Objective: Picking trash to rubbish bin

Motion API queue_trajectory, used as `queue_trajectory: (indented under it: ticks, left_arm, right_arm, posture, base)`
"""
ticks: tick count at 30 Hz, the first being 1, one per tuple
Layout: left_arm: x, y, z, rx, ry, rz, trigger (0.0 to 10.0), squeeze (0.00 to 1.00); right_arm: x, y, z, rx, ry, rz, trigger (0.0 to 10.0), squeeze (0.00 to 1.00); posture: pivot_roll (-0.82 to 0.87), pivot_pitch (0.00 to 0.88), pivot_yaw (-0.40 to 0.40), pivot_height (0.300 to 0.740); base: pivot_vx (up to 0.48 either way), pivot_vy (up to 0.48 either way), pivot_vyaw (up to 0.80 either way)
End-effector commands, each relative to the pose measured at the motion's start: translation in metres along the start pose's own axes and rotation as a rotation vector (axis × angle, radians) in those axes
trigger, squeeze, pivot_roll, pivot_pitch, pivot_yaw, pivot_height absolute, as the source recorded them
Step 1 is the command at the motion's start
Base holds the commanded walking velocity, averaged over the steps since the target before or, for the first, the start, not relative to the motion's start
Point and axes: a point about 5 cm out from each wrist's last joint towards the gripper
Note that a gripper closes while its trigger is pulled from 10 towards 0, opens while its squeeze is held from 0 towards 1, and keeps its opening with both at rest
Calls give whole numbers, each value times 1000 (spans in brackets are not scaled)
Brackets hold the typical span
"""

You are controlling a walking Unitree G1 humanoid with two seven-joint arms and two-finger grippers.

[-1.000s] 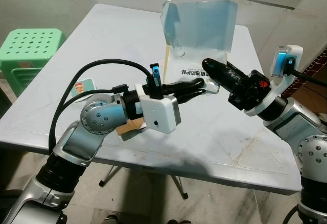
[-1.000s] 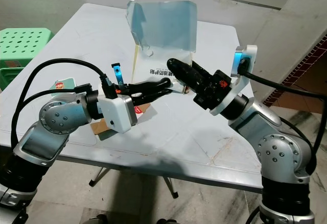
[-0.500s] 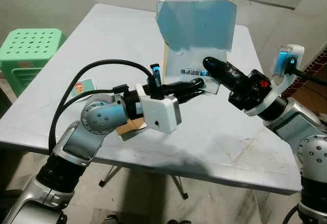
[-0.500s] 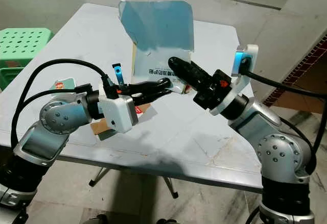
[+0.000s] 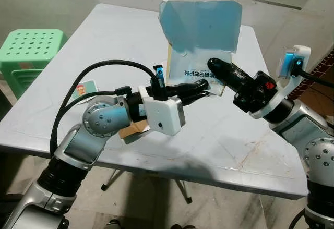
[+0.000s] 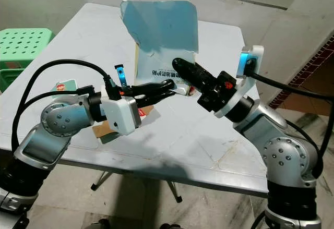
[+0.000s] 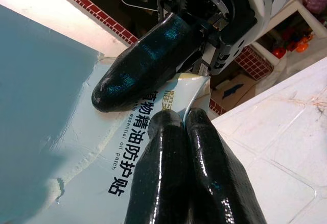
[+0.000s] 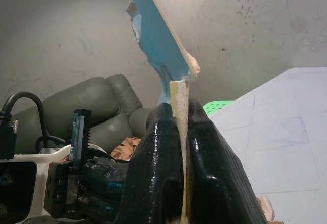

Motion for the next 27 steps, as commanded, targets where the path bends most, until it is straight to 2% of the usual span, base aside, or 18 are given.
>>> queue_trajectory:
  ticks: [1,2,3,5,20,27]
  left_arm:
    - [-8,5,0,25,18,-6,10000,0]
    - [-8,4,0,25,21,2,10000,247]
    - [-9,4,0,26,25,14,10000,1000]
    - [-10,5,0,33,36,40,10000,1000]
    - [-12,5,1,31,46,44,10000,1000]
    - [-10,4,2,30,44,56,10000,1000]
  right_arm:
    - [1,8,4,22,-14,27,0,0]
    - [1,8,4,22,-16,28,0,0]
    - [1,8,4,22,-17,29,0,0]
    - [1,8,4,21,-17,31,0,0]
    - [3,9,3,38,-21,35,0,0]
    - [15,16,4,116,-120,57,0,0]
  posture:
    - [32,188,-121,740]
    - [32,188,-121,740]
    - [32,188,-121,740]
    - [32,188,-120,740]
    - [36,165,-120,740]
    - [40,148,-119,740]
  base:
    - [0,0,0]
    - [0,0,0]
    - [0,0,0]
    - [0,0,0]
    - [0,0,0]
    - [0,0,0]
Point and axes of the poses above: a point about 5 cm out from each wrist's last joint towards the gripper, its own z axis pointing back from the gripper into the wrist, its own y axis along the axis of the wrist's last joint, x = y × z, and after that the axes turned 6 degrees about -z, right-handed
